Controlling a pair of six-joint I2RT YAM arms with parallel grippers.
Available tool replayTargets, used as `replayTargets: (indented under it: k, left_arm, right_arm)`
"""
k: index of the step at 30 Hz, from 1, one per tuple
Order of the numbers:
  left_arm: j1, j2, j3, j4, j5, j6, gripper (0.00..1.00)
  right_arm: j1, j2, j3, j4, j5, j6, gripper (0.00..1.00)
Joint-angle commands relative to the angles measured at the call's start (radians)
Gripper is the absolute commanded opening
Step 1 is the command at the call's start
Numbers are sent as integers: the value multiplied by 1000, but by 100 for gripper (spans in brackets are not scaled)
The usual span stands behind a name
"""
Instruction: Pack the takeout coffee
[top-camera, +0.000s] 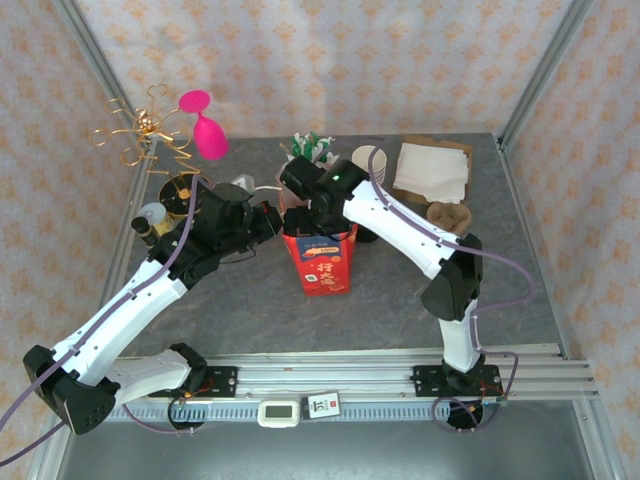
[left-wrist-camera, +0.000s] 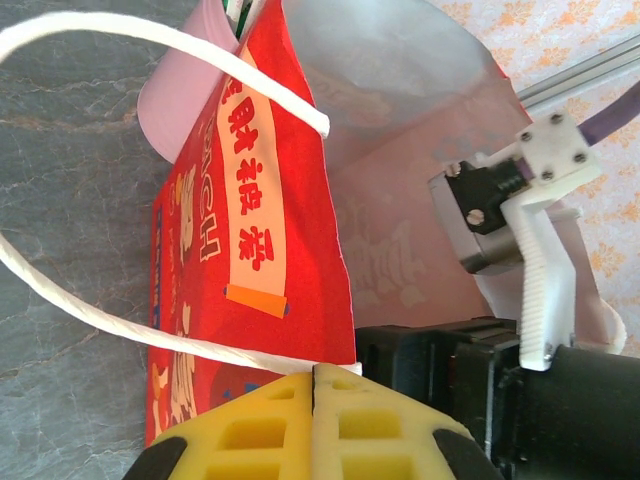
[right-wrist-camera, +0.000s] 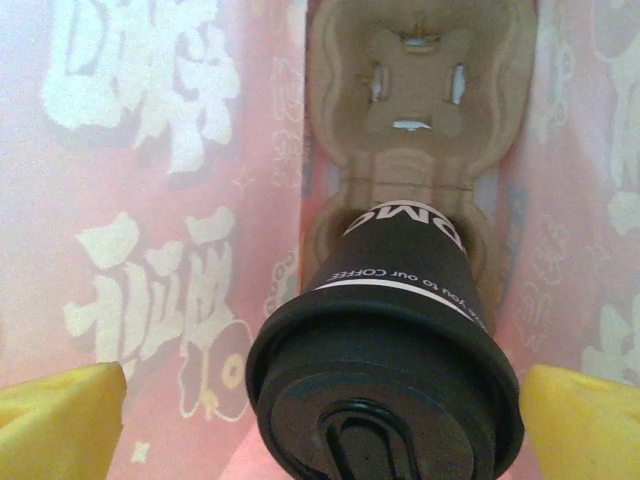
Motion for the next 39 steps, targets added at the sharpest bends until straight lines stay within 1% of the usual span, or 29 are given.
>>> replayTargets:
  k: [1, 14, 17, 19, 21, 23, 25, 30, 32, 39]
  left_arm:
    - [-5, 3, -2, -7, -15, 8, 0]
    - [-4, 20, 25, 6, 4, 12, 0]
    - [-4, 22, 29, 4, 3, 14, 0]
    - [-5, 20, 29, 5, 0, 14, 0]
    - [-5, 23, 32, 6, 0, 15, 0]
    - [-5, 25, 35, 8, 0, 18, 0]
    - [-5, 27, 38, 9, 1, 17, 0]
    - [-5, 28, 48, 9, 0, 20, 0]
    - [-5, 28, 49, 12, 0, 20, 0]
    - [-6, 34, 58, 15, 4, 23, 0]
  right_arm:
    - [-1, -42, 33, -12, 19, -13, 100]
    - [6, -6, 22, -10, 41, -8, 100]
    - [6, -4, 20, -11, 44, -4, 94]
    - [6, -5, 14, -10, 48, -4, 92]
    - [6, -3, 10, -10, 53, -3, 87]
    - [7, 1, 6, -11, 49, -2, 87]
    - [8, 7, 6, -11, 46, 0, 83]
    - [12, 13, 4, -11, 50, 3, 81]
    - [13, 16, 8, -10, 54, 6, 78]
    - [13, 5, 16, -11, 70, 10, 78]
